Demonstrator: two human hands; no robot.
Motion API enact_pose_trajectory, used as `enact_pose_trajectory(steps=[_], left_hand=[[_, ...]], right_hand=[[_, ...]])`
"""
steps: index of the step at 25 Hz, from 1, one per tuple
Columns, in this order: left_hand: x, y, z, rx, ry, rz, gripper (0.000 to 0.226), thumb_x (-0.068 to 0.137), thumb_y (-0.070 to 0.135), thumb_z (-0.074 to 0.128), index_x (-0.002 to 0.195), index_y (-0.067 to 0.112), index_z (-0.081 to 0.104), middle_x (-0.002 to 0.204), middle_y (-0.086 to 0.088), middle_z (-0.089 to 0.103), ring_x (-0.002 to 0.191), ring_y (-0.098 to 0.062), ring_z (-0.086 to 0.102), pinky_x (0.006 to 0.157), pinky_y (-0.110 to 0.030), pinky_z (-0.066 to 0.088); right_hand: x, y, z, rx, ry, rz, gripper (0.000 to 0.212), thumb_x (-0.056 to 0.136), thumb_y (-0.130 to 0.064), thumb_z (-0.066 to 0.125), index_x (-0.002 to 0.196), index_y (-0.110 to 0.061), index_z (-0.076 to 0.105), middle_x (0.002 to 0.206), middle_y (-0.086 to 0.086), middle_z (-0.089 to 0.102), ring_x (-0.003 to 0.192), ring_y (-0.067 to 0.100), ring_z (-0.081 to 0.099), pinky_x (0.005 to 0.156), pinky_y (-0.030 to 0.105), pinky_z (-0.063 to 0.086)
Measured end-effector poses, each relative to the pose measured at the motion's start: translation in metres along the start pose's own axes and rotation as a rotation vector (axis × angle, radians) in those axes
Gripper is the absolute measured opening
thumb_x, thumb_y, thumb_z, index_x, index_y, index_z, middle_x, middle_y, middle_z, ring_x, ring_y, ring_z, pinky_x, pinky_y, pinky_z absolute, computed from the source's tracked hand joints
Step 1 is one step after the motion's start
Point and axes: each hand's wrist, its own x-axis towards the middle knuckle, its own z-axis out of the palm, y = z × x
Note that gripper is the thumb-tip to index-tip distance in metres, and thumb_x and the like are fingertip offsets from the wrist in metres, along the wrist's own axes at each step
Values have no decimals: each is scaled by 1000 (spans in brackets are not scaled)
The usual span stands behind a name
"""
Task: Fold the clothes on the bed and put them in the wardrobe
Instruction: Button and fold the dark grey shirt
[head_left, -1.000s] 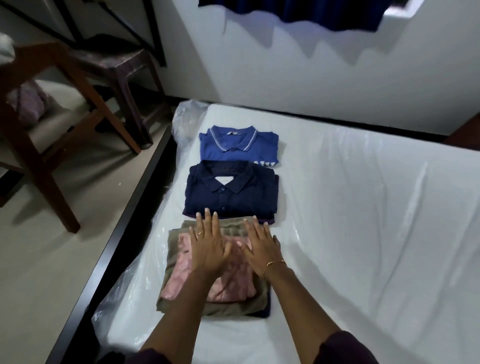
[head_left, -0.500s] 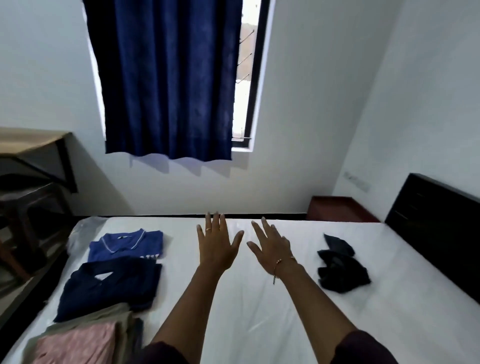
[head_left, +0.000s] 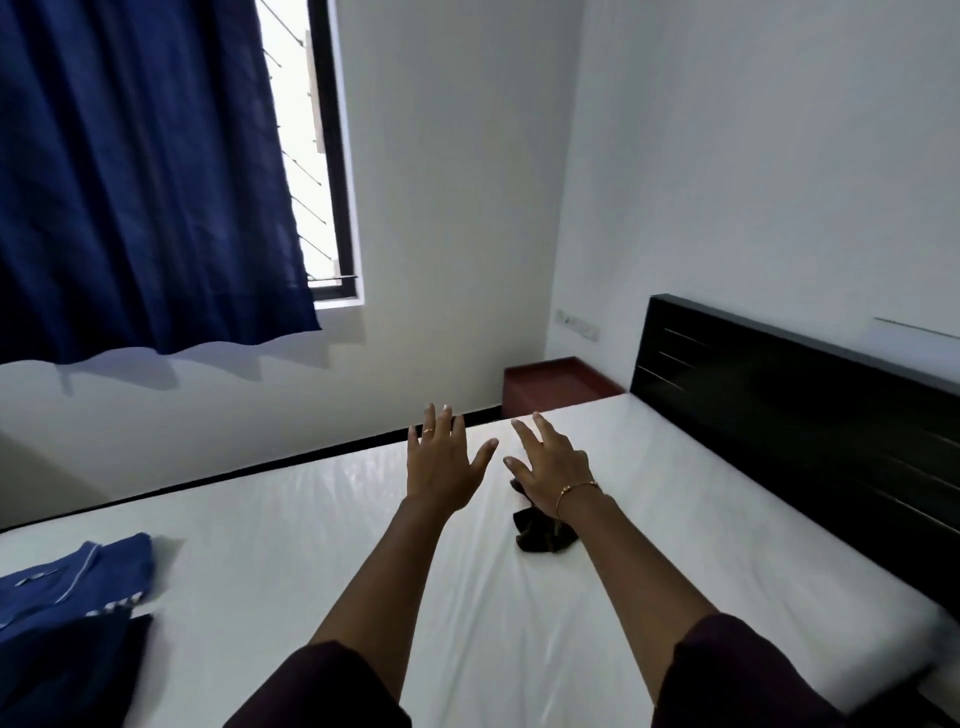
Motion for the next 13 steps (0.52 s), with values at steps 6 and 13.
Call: enact_pose_trajectory(steps=[6,13], left_hand=[[20,29,104,-49,-158,-2,87,98,77,28,151,11,49,165,-9,38,160,-28,15,123,-53,29],[49,31,244,-48,-288,-65,90,95,77,22,152,12,47,164,-8,41,159,-27,18,118,-49,39]], right_hand=[[-4,105,60,-4,-127,200,73,127,-60,66,192,-33,49,206,11,17,176,45,45,138,75,62],[33,190,175,-35,-416,211,59,128,-52,68,181,-29,58,205,11,11,169,48,46,140,70,61]])
